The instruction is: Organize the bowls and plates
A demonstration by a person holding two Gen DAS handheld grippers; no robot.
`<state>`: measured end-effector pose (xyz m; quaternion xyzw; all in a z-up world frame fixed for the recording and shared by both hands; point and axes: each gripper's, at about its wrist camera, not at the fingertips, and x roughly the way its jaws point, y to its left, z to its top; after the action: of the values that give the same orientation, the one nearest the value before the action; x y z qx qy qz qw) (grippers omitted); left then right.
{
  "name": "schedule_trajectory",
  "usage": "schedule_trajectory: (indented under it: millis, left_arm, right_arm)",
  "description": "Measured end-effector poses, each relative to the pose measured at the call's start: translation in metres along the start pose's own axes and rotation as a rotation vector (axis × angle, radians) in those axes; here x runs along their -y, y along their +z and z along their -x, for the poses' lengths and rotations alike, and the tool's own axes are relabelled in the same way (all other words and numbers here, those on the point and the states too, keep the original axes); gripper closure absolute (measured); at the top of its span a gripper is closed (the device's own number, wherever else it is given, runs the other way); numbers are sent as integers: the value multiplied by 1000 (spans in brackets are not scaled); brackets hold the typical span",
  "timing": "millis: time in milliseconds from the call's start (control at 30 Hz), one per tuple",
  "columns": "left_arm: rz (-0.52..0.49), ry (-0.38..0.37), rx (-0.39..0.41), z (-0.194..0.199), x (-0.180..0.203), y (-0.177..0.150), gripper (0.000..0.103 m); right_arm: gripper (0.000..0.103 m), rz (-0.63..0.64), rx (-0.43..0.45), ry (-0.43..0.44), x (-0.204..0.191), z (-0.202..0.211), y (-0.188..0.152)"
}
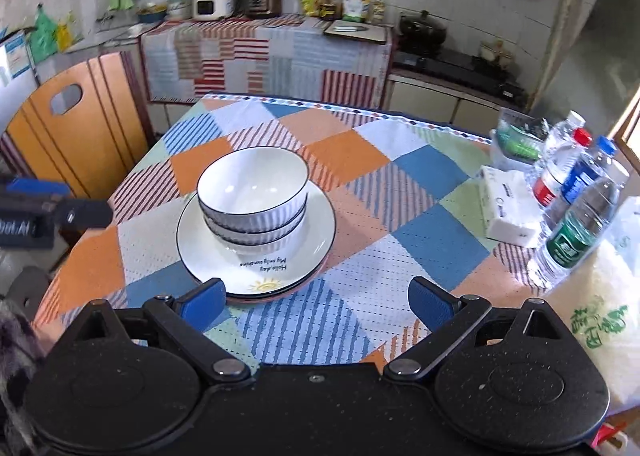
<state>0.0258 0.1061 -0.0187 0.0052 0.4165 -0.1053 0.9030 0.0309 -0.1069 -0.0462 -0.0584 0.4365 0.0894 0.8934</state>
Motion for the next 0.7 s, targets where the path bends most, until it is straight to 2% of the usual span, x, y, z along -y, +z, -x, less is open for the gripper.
schedule_trajectory:
  millis: [100,167,333,400,467,700]
  left_arm:
    - [-7,13,5,4,3,-6,37]
    - [-12,21,11,6,6,-10,30]
    - [-27,28,9,5,11,-18,23]
    - [-36,42,17,4,14,-21,16]
    - [-41,55,22,3,17,-24,5]
    - [-27,60,16,2,20,-33,4]
  right_arm:
    - [4,-56,8,6,7,4,-3]
    - [4,-90,16,10,11,7,-6]
    - [4,-105,19,-22,11,13,-16]
    - [3,-91,31,-50,9,15,-19]
    - [3,-69,32,-65,7,16,-20]
    - [3,-53,50,-97,3,23,-23]
